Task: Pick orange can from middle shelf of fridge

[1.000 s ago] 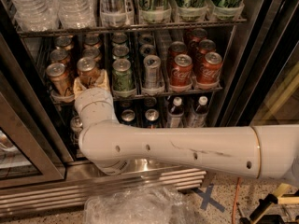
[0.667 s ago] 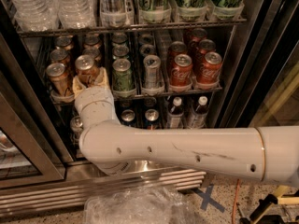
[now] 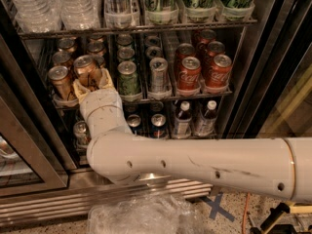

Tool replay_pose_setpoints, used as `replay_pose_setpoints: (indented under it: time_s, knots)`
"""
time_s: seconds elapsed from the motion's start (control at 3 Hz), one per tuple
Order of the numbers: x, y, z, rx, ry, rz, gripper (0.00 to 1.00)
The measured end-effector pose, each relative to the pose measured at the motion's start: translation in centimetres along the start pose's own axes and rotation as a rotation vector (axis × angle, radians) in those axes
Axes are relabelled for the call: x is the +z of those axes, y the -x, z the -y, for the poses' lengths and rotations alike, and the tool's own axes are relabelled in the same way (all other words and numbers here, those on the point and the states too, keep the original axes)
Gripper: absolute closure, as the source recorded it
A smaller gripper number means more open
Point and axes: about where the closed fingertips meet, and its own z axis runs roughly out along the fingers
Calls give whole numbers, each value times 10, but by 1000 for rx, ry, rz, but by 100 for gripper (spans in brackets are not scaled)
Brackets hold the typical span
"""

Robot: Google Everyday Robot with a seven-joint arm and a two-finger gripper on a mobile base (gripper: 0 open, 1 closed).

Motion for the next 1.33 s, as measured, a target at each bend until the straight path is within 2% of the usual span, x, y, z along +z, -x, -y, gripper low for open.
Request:
replay_pose_setpoints:
  time_s: [0.67, 1.33]
  knots:
    - [-22, 12, 1, -41, 19, 16, 100]
    - [-64, 18, 1, -81, 45, -20, 100]
